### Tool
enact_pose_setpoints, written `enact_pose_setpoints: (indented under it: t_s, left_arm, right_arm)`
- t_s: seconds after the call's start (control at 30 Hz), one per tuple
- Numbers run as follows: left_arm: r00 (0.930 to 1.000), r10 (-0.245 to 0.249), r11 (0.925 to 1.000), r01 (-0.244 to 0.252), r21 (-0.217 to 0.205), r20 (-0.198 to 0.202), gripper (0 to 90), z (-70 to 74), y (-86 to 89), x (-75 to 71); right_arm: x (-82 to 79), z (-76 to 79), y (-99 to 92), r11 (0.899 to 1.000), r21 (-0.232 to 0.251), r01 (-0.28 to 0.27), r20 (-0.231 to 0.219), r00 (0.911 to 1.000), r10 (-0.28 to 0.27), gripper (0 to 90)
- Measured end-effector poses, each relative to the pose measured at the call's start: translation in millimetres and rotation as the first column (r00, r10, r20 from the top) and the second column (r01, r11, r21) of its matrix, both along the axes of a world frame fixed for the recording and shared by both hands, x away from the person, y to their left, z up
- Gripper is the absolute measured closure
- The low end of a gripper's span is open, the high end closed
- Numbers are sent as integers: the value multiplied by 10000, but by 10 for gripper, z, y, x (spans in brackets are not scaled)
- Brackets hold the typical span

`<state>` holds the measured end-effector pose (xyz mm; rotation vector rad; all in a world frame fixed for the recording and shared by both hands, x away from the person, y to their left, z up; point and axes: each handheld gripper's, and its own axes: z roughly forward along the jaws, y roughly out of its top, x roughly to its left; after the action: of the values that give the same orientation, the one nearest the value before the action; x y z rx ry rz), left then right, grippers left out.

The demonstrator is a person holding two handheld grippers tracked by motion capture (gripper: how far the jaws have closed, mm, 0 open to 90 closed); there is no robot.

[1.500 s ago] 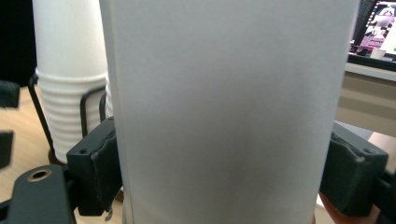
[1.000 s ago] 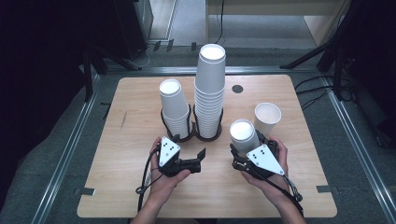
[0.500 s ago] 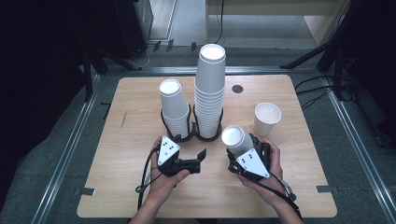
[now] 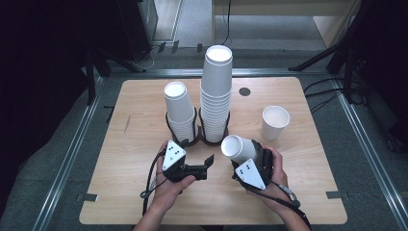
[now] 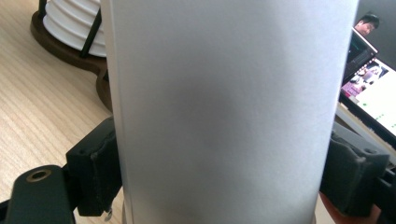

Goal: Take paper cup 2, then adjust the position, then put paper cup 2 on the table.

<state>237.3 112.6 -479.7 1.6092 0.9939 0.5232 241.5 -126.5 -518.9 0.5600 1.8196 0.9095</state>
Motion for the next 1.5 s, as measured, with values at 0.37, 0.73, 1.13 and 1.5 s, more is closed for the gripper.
enact_pose_setpoints:
  t_s: [0.37, 0.73, 1.13, 1.5]
  left_arm:
    - [9999, -105, 9999, 104, -59, -43, 0, 14, -8, -8]
    - [9998, -157, 9997, 154, -169, -151, 0, 9, 7, 6]
    - [9990, -352, 9985, 339, -429, -286, 0, 23, 28, 11]
    - [9972, -677, 9962, 657, -571, -326, 0, 44, -3, -6]
  right_arm:
    - [-24, -48, 49, 9986, -494, -194, 128, 9997, 201, 141]
    - [-37, -85, 98, 9952, -935, -273, 272, 9992, 300, 141]
    - [-51, -146, 151, 9841, -1758, -234, 748, 9965, 370, 141]
    - [-76, -202, 185, 9630, -2696, -43, 1406, 9891, 438, 141]
